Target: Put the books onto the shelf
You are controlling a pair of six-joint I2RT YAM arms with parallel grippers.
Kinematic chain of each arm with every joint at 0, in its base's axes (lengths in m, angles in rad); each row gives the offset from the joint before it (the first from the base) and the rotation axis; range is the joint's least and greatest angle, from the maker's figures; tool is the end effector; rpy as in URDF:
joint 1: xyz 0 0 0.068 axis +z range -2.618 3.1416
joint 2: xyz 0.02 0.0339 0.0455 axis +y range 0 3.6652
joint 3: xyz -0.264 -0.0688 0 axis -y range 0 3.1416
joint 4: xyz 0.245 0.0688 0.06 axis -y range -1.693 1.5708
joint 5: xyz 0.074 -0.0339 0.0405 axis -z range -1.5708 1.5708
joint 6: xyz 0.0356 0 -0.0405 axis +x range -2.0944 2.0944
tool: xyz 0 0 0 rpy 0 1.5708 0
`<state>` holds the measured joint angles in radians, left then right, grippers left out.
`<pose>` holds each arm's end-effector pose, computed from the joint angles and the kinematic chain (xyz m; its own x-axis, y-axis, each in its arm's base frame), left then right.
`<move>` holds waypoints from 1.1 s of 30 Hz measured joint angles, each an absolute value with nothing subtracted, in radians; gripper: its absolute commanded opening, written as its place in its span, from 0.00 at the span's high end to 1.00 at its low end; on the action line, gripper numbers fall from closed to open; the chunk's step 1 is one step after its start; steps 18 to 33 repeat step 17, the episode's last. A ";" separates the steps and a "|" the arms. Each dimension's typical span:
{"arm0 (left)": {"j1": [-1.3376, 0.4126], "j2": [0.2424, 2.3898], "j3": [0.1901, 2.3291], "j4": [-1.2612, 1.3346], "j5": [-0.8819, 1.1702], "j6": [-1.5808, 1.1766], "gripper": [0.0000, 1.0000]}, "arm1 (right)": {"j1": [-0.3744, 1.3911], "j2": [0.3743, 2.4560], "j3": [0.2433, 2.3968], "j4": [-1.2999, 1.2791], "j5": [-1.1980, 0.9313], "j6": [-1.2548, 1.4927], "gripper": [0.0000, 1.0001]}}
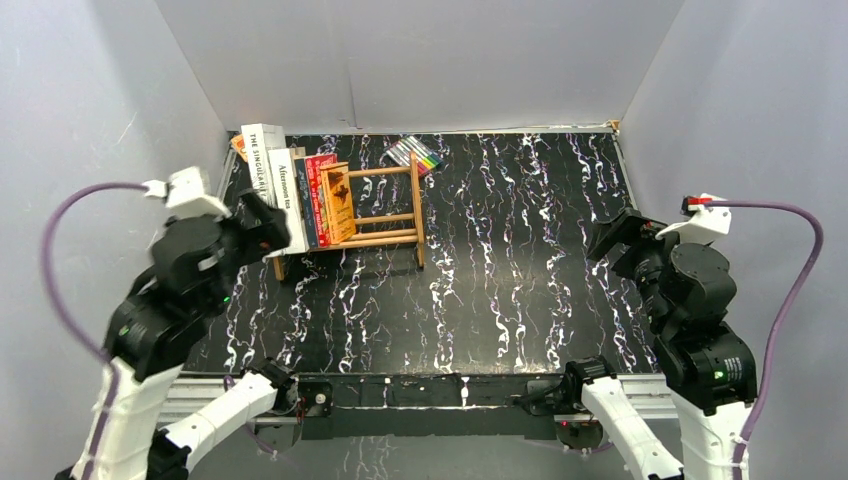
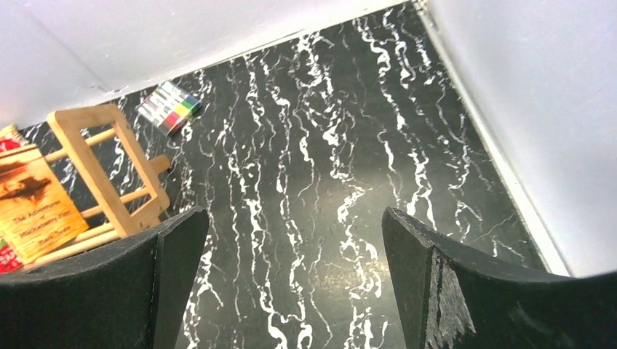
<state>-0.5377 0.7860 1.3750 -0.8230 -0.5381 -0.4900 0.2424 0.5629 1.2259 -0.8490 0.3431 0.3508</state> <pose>0.1000 -0.0384 0.4620 -0.1812 -0.3625 -0.9142 -0.0835 0.9319 -0.3529 0.0597 0.0024 0.4326 -0.1360 0.2997 -0.9443 0.1508 0.9483 0.2793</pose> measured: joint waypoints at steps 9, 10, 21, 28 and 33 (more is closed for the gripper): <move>-0.538 0.714 1.636 -1.090 -0.673 -0.494 0.07 | 0.242 0.563 1.264 -0.859 0.406 0.329 0.01; -0.538 0.714 1.645 -1.105 -0.680 -0.494 0.07 | 0.242 0.563 1.265 -0.859 0.408 0.329 0.02; -0.538 0.714 1.665 -1.164 -0.701 -0.493 0.07 | 0.242 0.564 1.270 -0.861 0.413 0.329 0.01; -0.538 0.714 1.665 -1.164 -0.701 -0.493 0.07 | 0.242 0.564 1.270 -0.861 0.413 0.329 0.01; -0.538 0.714 1.665 -1.164 -0.701 -0.493 0.07 | 0.242 0.564 1.270 -0.861 0.413 0.329 0.01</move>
